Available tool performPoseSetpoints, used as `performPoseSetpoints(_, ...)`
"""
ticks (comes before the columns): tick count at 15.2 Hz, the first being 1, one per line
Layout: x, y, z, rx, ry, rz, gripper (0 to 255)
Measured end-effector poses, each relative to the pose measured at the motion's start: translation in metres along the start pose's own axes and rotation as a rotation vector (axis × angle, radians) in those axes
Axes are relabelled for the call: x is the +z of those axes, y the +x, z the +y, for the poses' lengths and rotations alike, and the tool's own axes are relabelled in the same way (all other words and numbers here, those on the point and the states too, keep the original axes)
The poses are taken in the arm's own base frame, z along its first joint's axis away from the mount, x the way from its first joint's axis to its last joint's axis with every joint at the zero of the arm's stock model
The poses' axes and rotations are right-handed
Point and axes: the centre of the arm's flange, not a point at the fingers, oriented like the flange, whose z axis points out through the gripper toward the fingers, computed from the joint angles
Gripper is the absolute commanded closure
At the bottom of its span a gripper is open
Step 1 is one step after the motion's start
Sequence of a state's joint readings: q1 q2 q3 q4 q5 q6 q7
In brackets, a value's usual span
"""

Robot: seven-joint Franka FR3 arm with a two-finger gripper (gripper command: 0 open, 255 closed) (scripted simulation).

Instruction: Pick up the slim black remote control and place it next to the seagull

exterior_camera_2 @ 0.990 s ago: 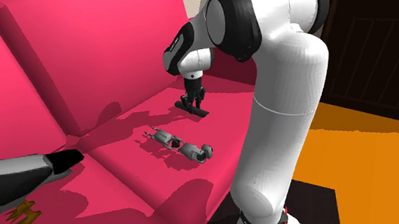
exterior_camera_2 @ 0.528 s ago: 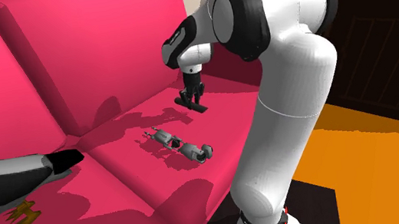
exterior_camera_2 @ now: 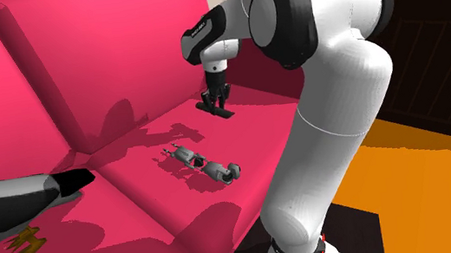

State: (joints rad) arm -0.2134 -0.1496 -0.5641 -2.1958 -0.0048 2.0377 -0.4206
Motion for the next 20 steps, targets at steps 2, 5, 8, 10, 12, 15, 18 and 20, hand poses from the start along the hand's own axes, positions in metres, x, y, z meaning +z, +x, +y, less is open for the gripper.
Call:
performPoseSetpoints(2,-0.01,-0.001,-0.001,0.0,0.0,0.0,255)
performPoseSetpoints(5,-0.027,0.0,-0.002,0.0,0.0,0.0,255)
performPoseSetpoints(8,-0.041,0.0,-0.003,0.0,0.0,0.0,255)
performPoseSetpoints(10,-0.052,0.0,-0.004,0.0,0.0,0.0,255)
performPoseSetpoints(12,-0.062,0.0,-0.006,0.0,0.0,0.0,255)
performPoseSetpoints(15,-0.079,0.0,-0.006,0.0,0.0,0.0,255)
performPoseSetpoints(18,-0.095,0.0,-0.007,0.0,0.0,0.0,255)
performPoseSetpoints(20,-0.106,0.0,-0.008,0.0,0.0,0.0,255)
